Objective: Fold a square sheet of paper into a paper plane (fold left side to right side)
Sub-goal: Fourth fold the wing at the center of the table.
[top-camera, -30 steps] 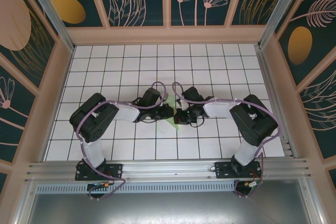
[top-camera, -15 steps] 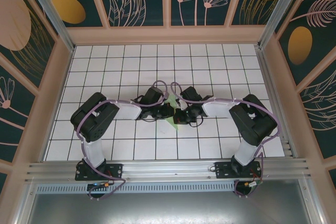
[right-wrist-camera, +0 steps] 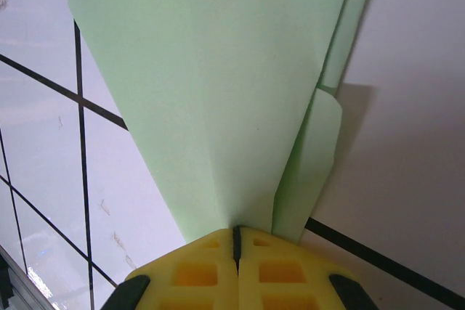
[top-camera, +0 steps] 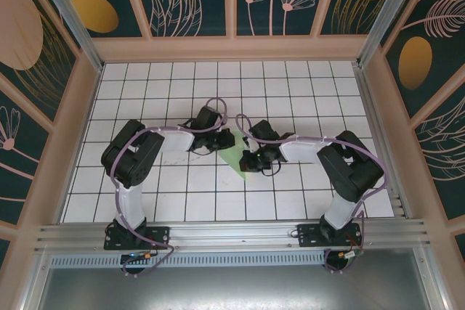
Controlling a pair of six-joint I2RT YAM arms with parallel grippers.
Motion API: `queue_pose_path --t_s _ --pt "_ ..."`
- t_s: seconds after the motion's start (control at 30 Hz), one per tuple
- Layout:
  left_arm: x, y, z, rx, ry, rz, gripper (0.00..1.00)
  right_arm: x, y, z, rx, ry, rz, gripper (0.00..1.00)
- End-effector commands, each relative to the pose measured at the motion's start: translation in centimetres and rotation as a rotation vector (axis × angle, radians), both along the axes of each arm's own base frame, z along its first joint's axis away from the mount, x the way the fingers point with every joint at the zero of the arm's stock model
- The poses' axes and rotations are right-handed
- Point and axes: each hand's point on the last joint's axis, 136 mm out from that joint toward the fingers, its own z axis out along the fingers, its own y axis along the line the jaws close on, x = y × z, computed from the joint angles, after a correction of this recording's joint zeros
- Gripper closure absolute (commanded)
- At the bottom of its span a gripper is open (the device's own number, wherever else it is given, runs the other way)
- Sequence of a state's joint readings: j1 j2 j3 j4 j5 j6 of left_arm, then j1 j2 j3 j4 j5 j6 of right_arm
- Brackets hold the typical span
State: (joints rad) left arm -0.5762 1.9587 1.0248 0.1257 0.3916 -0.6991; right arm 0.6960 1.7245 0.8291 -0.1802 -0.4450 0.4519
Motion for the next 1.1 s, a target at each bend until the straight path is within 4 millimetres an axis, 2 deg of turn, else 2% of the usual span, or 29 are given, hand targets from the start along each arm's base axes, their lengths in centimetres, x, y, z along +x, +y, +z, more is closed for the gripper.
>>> queue_pose_path --t_s 0.0,0.23,0.8,0.93,1.07 --pt "3.3 3.2 -1.6 0.126 -0.050 0.074 0.88 -5.0 -6.1 -6.1 -0.301 0.161 -0.012 1.00" --pt "5.7 4.6 -2.1 0.145 -0.060 0.097 0.88 -5.2 -6.2 -6.1 -0.300 0.164 -0.013 1.00" --pt "12.0 7.1 -1.7 0.151 -0.080 0.159 0.83 -5.6 -6.1 -6.1 -0.290 0.169 -0.010 1.00" --pt "12.8 7.3 -0.6 0.133 -0.099 0.165 0.83 -5.5 -5.9 -6.0 -0.284 0.163 -0.011 1.00" --pt "13.0 7.1 2.9 0.103 -0.165 0.158 0.79 -4.4 -4.7 -5.1 -0.228 0.126 -0.018 1.00"
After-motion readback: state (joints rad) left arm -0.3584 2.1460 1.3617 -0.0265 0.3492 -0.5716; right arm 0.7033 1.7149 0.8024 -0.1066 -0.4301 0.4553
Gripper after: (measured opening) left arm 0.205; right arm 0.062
